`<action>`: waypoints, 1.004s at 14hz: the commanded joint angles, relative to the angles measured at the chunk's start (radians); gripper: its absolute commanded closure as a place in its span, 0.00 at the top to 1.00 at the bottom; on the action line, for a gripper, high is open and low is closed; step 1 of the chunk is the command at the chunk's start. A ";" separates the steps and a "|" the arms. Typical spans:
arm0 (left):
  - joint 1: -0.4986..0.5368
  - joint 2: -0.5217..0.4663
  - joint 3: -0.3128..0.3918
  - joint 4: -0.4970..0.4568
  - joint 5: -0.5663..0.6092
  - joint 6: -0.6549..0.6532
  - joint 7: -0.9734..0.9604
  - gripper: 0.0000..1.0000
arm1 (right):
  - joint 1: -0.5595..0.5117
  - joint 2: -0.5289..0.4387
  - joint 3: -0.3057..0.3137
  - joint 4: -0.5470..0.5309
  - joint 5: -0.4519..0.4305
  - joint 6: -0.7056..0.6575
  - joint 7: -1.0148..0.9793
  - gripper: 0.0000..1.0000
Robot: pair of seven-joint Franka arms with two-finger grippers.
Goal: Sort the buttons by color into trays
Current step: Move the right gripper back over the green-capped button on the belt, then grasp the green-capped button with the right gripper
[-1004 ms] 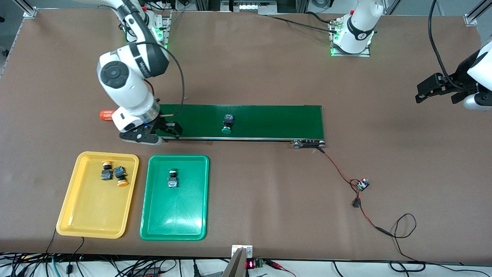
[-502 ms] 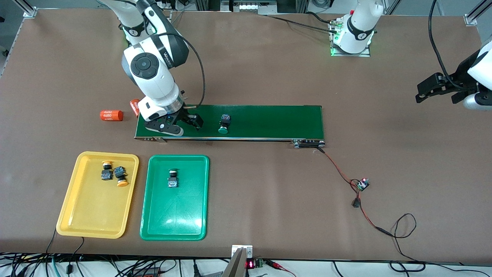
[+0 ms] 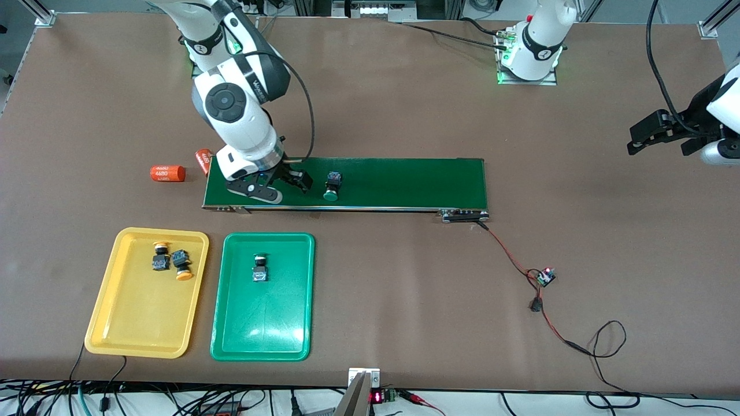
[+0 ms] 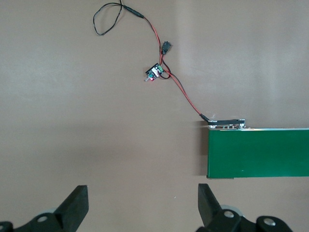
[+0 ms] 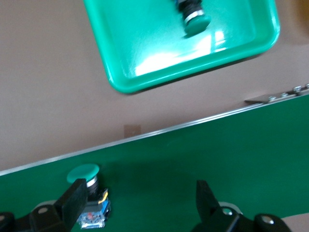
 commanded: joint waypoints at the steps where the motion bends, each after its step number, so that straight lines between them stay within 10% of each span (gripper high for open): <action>1: 0.003 -0.004 0.002 0.015 -0.001 -0.016 0.024 1.00 | 0.020 0.003 -0.002 0.000 -0.039 -0.005 -0.015 1.00; 14: 0.004 -0.003 0.007 0.015 -0.003 -0.013 0.024 1.00 | 0.037 0.054 -0.001 0.002 -0.042 0.004 -0.055 1.00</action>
